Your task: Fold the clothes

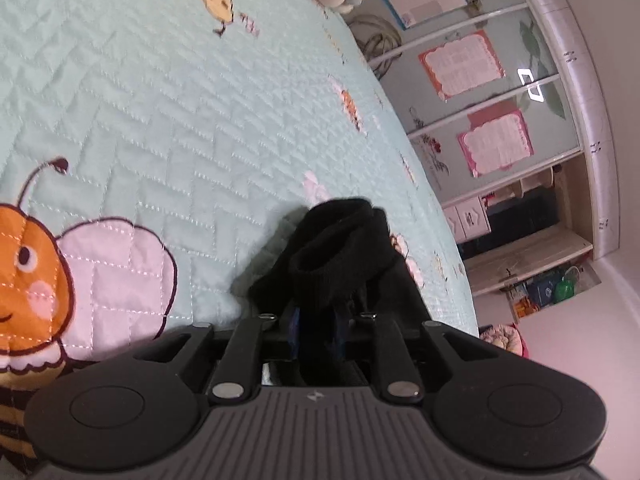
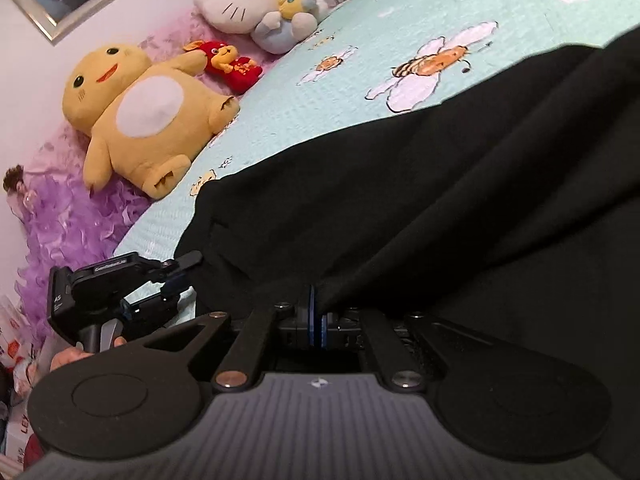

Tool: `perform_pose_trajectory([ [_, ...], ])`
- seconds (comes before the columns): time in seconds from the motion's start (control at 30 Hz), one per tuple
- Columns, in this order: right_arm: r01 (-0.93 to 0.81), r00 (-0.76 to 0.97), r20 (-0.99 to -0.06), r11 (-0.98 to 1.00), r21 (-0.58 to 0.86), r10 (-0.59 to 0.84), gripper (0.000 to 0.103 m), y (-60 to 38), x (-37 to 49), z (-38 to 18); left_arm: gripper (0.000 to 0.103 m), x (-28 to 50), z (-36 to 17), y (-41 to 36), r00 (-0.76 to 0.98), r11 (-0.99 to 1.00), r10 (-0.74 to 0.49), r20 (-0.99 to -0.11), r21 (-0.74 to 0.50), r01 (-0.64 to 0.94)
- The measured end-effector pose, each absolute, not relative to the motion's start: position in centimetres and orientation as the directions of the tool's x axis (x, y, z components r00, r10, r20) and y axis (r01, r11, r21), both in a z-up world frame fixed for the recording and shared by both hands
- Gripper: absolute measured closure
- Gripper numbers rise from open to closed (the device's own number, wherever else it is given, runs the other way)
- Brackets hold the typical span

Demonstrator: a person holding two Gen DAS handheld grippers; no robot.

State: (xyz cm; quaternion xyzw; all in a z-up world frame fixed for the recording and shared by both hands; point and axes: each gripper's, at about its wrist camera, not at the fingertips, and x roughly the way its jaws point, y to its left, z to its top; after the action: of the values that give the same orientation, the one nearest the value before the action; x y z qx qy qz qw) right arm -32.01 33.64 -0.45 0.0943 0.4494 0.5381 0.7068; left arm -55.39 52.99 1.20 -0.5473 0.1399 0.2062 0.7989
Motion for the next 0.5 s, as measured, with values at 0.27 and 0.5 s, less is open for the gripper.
perform_pose_trajectory([
  [0.27, -0.655, 0.019, -0.513, 0.398, 0.642, 0.858, 0.101, 33.6, -31.9, -1.3, 0.085, -54.0, 2.6, 52.9, 0.845, 0.395, 0.228, -0.485, -0.747, -0.535],
  [0.5, -0.663, 0.003, -0.522, 0.393, 0.638, 0.853, 0.100, 34.0, -31.9, -2.0, 0.078, -54.2, 2.3, 53.4, 0.795, 0.342, 0.254, -0.551, -0.717, -0.607],
])
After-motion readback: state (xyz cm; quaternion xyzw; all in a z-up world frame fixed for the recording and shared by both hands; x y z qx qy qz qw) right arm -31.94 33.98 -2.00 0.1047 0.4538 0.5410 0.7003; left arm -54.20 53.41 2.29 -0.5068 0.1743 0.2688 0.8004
